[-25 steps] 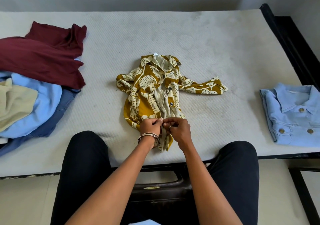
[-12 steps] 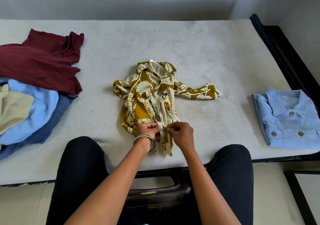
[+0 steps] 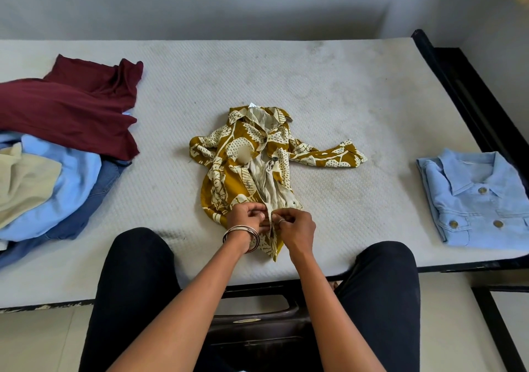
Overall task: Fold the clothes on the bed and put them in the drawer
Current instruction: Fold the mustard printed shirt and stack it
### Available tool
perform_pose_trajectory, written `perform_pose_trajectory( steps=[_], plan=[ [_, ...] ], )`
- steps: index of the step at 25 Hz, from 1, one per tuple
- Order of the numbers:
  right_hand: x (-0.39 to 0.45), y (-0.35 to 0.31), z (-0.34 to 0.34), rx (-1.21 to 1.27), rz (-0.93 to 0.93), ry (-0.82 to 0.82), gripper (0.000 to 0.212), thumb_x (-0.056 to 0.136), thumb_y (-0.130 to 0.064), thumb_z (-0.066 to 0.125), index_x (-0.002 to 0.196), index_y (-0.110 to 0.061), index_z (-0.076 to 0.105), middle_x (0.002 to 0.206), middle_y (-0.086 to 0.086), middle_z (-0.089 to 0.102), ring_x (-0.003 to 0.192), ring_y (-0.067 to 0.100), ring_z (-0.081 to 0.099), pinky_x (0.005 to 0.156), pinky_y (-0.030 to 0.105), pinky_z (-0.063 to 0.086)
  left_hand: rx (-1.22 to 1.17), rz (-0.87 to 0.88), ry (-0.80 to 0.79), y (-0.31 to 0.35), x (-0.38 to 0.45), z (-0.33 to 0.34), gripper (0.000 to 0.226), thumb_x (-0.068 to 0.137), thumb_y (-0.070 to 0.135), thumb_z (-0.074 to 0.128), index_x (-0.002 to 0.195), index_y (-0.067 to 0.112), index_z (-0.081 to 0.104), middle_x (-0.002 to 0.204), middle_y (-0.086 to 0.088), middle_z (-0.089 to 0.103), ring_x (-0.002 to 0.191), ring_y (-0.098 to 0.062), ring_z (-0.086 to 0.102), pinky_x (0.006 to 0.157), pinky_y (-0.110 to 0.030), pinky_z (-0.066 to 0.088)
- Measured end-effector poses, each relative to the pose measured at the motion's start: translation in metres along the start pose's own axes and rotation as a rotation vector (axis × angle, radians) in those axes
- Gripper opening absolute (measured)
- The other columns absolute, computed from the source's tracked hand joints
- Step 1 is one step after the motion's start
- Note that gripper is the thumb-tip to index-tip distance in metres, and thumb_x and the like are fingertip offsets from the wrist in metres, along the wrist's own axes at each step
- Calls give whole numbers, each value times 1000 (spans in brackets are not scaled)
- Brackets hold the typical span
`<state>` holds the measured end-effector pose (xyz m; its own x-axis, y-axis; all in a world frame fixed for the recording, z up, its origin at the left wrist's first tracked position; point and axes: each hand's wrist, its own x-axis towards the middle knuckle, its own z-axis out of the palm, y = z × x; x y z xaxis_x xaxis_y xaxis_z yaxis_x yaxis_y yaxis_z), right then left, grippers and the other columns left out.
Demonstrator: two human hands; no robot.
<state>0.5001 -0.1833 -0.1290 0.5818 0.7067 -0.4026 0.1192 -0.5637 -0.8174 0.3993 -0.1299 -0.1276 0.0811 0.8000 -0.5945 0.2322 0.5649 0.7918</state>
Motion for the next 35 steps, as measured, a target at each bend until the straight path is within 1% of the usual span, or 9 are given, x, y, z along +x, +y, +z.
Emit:
perform_pose_trajectory(
  steps=[4,9,13,16,21,24,29,32,35],
  plan=[
    [5,1,-8,57,27,-106,15,83,-3,74,79,-17,75,76,10,74,70,23,70,69,35,61,160,114,1,-1,-3,-4,25,76,-9,73,98,3,73,91,-13,72,79,-26,70,73,-37,60],
    [9,-2,1,-69,-21,-158,13,85,-11,75,97,-6,76,86,12,75,74,22,71,73,38,62,543,351,127,-5,-6,3,23,76,6,76,99,9,75,89,-6,75,81,-20,70,75,-27,56],
    [9,-7,8,-98,-61,-70,22,86,5,65,104,-1,74,94,15,74,86,25,71,81,40,60,426,367,268,-12,-11,12,22,73,6,80,94,8,75,79,-7,74,71,-20,70,69,-34,59],
    [8,-6,5,-143,-115,-33,25,86,7,62,107,0,73,95,16,74,87,25,70,83,36,59,430,370,273,-9,-10,9,15,75,8,78,90,9,77,78,-6,74,71,-17,69,67,-25,55],
    [0,-1,16,-212,-166,14,23,85,6,55,95,0,75,84,16,72,78,27,65,63,25,40,511,356,276,1,-11,3,17,73,7,76,86,19,78,76,0,74,71,-16,68,65,-21,51],
    [0,2,25,-258,-183,-30,22,83,6,53,91,1,73,80,16,70,76,28,63,61,25,36,438,206,316,3,-8,-3,23,72,3,71,81,23,77,73,2,72,66,-19,66,60,-23,50],
    [4,12,10,-14,-54,-304,11,89,2,61,91,-3,70,72,5,65,68,21,61,65,39,53,-152,-312,16,16,-7,-23,20,80,-12,57,89,2,68,56,-13,65,39,-18,58,44,-30,56],
    [-2,14,-3,-43,48,-629,6,92,3,60,92,1,66,70,14,66,59,22,63,61,35,57,114,-369,-23,0,-2,-39,13,90,5,59,81,1,67,53,-11,63,36,-19,54,41,-27,51],
    [-11,11,-10,-359,179,-841,14,91,6,56,97,-7,60,80,19,70,58,26,67,53,30,56,587,-108,220,-15,8,-40,13,86,19,62,80,12,72,78,-10,73,68,-28,68,66,-34,58]
  ],
)
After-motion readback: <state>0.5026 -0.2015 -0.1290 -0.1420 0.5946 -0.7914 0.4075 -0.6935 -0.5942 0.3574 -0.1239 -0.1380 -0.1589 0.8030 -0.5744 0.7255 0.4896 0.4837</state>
